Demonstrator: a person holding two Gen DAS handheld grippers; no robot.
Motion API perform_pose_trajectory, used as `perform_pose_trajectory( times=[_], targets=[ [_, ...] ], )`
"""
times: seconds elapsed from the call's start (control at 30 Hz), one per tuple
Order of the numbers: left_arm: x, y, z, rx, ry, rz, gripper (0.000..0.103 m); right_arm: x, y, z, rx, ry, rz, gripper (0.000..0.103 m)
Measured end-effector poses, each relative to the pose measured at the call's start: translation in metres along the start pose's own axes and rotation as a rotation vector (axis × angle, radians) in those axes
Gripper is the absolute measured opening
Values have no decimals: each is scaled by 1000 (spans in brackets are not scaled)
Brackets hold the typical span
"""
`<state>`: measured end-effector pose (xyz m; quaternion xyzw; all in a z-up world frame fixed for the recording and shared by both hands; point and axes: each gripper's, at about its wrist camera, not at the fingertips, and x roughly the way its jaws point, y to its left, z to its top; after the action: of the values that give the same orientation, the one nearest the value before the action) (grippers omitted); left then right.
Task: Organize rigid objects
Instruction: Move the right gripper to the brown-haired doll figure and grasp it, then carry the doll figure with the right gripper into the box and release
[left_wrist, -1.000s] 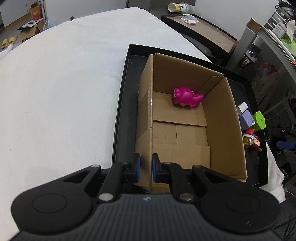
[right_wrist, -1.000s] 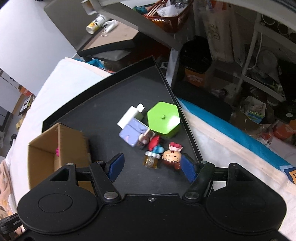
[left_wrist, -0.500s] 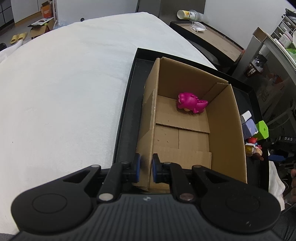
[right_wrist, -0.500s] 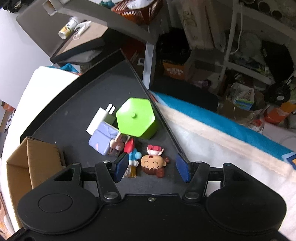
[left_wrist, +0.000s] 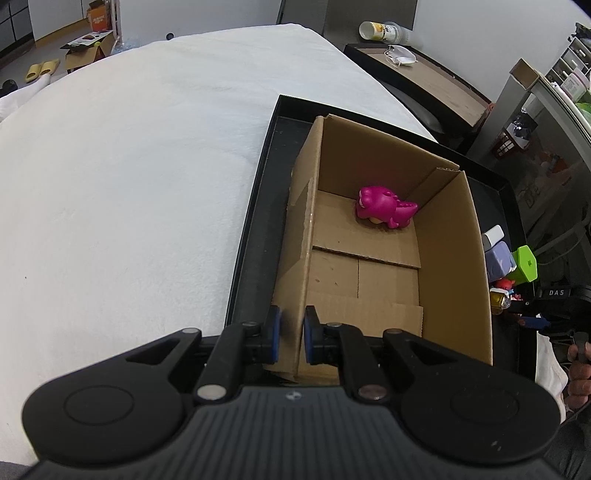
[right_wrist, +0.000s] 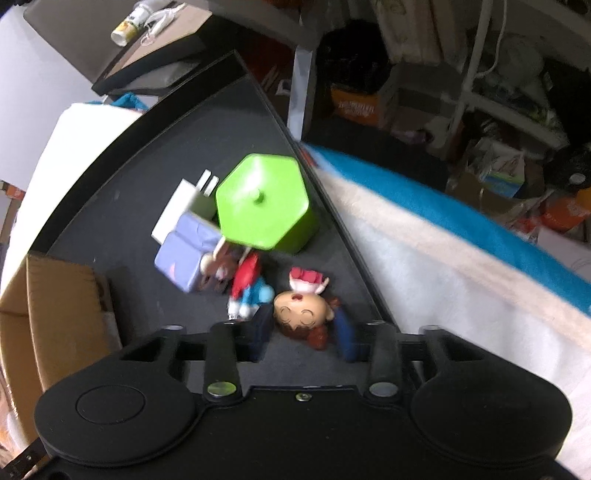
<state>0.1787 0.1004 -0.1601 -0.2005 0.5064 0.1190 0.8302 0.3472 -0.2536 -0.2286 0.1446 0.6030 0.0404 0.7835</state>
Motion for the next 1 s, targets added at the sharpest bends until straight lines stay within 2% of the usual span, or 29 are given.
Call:
perform_pose_trajectory(
  times=[0.27,0.4,1.0],
  targets=[
    [0,2,1,8,4,-11,12,-19,4,-2,3,-43,34,34],
    [0,3,1,15,4,-17,12,-33,13,-3,-38,-74,42,34],
    [0,5,0,50,1,-44,12,-72,47,-2,-95,-110,104,34]
  ],
)
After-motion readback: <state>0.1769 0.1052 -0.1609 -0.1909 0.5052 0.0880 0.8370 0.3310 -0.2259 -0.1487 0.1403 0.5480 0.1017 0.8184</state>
